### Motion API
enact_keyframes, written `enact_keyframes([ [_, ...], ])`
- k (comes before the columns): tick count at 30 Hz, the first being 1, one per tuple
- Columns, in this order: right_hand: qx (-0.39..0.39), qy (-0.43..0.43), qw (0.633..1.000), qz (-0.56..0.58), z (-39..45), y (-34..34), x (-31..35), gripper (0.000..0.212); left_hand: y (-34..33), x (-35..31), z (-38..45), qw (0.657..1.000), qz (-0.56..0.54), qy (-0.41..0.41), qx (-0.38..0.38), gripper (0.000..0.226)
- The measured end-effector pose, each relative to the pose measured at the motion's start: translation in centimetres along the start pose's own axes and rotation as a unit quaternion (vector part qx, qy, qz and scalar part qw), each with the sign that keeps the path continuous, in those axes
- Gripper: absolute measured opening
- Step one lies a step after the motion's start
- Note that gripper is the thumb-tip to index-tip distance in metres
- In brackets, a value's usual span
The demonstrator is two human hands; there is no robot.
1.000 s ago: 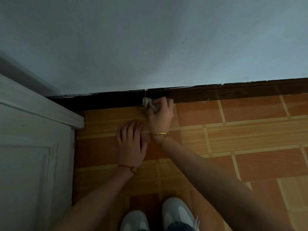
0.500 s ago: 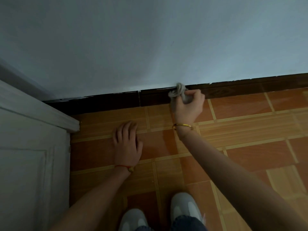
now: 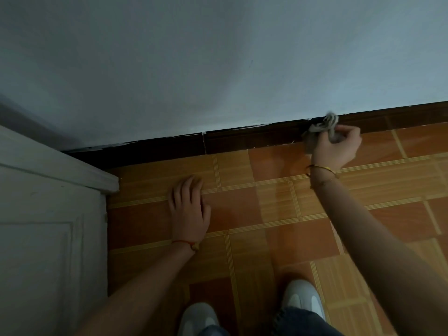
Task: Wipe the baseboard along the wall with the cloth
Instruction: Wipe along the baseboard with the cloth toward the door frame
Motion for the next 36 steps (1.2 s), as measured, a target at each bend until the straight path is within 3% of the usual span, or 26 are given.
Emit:
enact_keyframes([
  [3,0.052,0.067,0.996,0.002,-3.0,-1.9,1.5,0.019,0.2,-0.1,0.2,1.0,-0.002,0.009,-0.014,0.048],
  [7,0.179,0.168,0.969,0.014,-8.8,-6.0,4.4,0.018,0.3,-1.5,0.8,0.999,-0.026,0.036,-0.03,0.046],
  [10,0.172,0.165,0.971,0.027,-8.2,-5.7,4.4,0.017,-0.2,-3.3,1.3,0.999,-0.036,0.011,-0.028,0.047],
  [14,0.075,0.101,0.992,0.009,-2.5,-2.2,1.3,0.019,-1.3,-4.9,1.7,1.0,-0.008,-0.001,-0.015,0.044],
  [17,0.051,0.076,0.996,0.012,-0.3,-1.0,0.1,0.019,-1.9,-5.2,1.6,1.0,0.01,0.007,-0.017,0.045],
  [21,0.09,0.099,0.991,0.024,-1.7,-2.3,0.5,0.019,-2.0,-5.2,1.4,0.999,0.033,0.004,-0.017,0.046],
  [27,0.243,0.158,0.956,0.039,-8.2,-7.4,1.9,0.023,-2.0,-5.6,1.5,0.998,0.058,0.004,-0.021,0.047],
  [30,0.213,0.14,0.966,0.048,-7.4,-6.9,1.0,0.022,-2.1,-5.5,1.4,0.998,0.062,0.01,-0.006,0.048],
  [34,0.076,0.02,0.996,0.032,-2.2,-2.8,-2.2,0.021,-2.3,-5.5,1.5,0.998,0.064,0.014,0.009,0.049],
  [36,0.059,0.035,0.997,0.042,-0.9,-1.7,-1.6,0.02,-2.3,-5.6,1.5,0.997,0.07,0.014,0.012,0.05],
])
Point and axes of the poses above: each hand's wrist, its own z-axis towards the middle knuckle, its own y-axis out of the back of the hand, x = y × z, the point moved 9 cm from there along z, towards the middle knuckle, and after that the axes turned 7 degrees about y, right-handed, at the moved point
